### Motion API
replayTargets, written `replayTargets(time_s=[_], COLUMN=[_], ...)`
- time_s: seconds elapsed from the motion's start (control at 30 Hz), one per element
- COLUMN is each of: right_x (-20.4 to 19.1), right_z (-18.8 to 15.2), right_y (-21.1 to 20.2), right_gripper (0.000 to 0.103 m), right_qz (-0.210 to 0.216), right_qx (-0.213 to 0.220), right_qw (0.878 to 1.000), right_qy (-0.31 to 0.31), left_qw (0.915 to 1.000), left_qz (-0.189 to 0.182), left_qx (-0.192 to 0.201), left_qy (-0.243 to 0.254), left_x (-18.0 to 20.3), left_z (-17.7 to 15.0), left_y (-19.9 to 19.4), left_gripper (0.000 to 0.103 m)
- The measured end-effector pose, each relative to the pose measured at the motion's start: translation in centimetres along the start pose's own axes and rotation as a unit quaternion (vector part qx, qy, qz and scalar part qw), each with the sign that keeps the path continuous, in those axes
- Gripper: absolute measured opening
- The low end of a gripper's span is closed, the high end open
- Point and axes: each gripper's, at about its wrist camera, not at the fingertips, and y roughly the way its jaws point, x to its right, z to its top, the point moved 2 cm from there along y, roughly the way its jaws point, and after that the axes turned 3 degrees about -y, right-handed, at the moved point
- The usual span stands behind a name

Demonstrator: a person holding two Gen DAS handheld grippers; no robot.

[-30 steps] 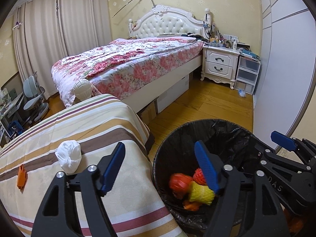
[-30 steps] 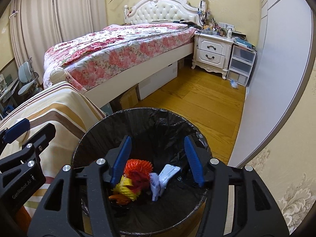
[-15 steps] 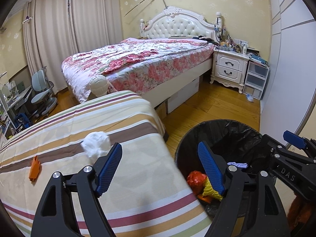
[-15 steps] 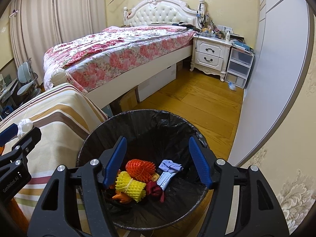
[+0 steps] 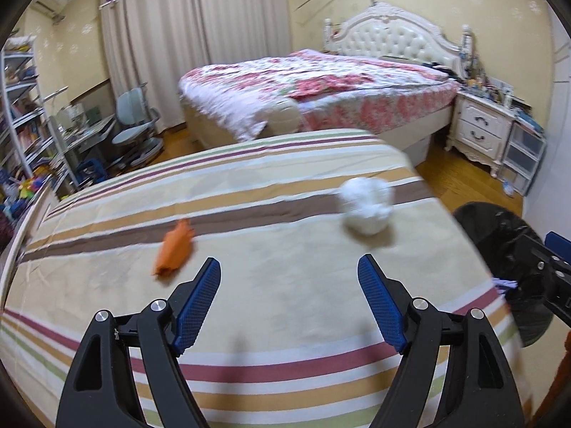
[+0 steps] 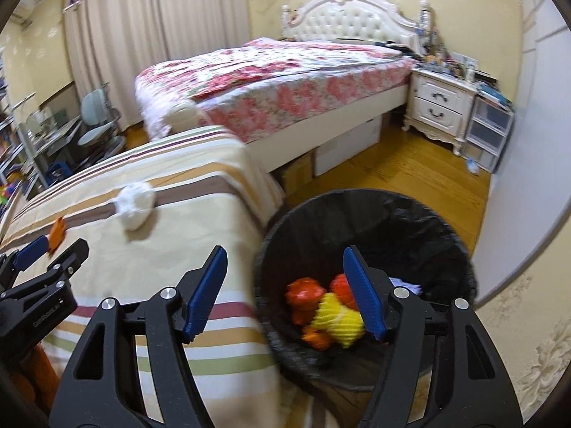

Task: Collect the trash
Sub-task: 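Move both tools back over the bed toward the white bag and orange piece, then grasp the small orange piece with the left tool while the right tool grasps the white bag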

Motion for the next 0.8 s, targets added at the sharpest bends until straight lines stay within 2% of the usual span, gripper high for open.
replayTargets(time_s=[0.17,0.27,0.4,0.6,0.8], right_x=[-4.7,-7.2,-9.6,-11.4,-12.7], right_z=[-0.1,-0.4,-0.3,0.6,1.8], right_y=[1.0,2.0,3.2,5.0,6.5], right_gripper=[0.066,0.066,0.066,0.066,0.066], right_qz=[0.036,0.050,0.054,0.064,0.063], right_qx=[-0.016,-0.033,-0.054,-0.069,-0.074], right_qw=[0.999,0.997,0.994,0.992,0.991], right_qy=[-0.030,-0.053,-0.076,-0.081,-0.092], left_qw=[0.9982,0.9969,0.9952,0.9933,0.9936], left_qz=[0.028,0.038,0.031,0.015,0.012], left_qx=[-0.026,-0.042,-0.062,-0.086,-0.088], left_qy=[-0.045,-0.054,-0.069,-0.076,-0.070], left_x=[-5.0,-6.8,-8.4,-9.5,-10.3], left_z=[-0.4,-0.4,-0.2,-0.1,0.2], left_y=[1.0,1.8,2.9,4.3,5.0], left_gripper=[0.077,0.077,0.077,0.059,0.048])
